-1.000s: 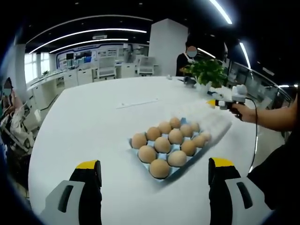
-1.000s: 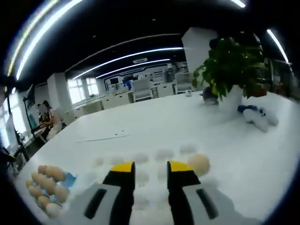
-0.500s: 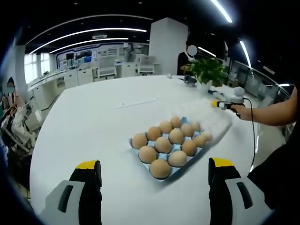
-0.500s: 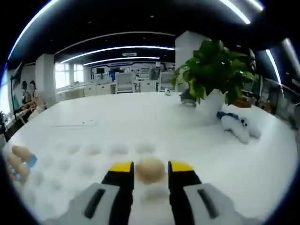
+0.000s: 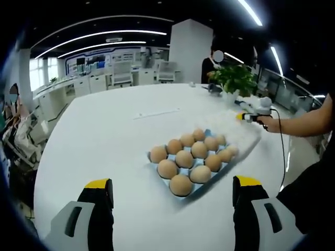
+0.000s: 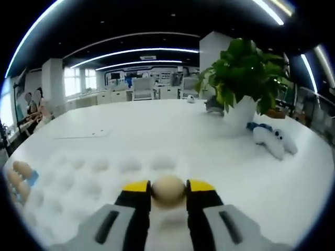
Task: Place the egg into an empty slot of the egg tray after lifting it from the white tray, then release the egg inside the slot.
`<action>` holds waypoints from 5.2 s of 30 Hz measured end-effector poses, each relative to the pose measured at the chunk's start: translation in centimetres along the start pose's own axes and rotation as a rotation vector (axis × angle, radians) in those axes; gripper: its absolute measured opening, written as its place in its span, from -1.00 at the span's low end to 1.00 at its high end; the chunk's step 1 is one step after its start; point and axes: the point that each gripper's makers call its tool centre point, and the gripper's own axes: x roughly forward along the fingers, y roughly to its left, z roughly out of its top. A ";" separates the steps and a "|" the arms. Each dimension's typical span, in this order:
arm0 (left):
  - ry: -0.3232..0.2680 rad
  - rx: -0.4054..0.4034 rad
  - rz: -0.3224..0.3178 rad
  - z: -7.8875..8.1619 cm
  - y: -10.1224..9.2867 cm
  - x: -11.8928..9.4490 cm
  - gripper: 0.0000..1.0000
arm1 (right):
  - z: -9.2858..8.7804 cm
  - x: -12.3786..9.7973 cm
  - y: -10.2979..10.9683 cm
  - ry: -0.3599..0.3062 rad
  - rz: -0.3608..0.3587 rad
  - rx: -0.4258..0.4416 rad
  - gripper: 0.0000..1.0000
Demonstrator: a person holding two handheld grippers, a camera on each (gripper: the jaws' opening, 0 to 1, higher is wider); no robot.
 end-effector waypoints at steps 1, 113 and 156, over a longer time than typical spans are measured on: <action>-0.002 -0.001 0.001 0.1 0.0 0.0 0.90 | 0.0 -0.1 0.0 0.003 -0.004 0.004 -0.49; -0.024 -0.012 0.007 -0.3 0.3 -0.7 0.90 | -1.9 -6.3 29.4 0.034 1.043 -0.064 0.17; -0.156 -0.028 -0.086 1.8 -2.7 -1.4 0.99 | 2.1 -15.2 28.1 -0.159 1.107 0.005 1.00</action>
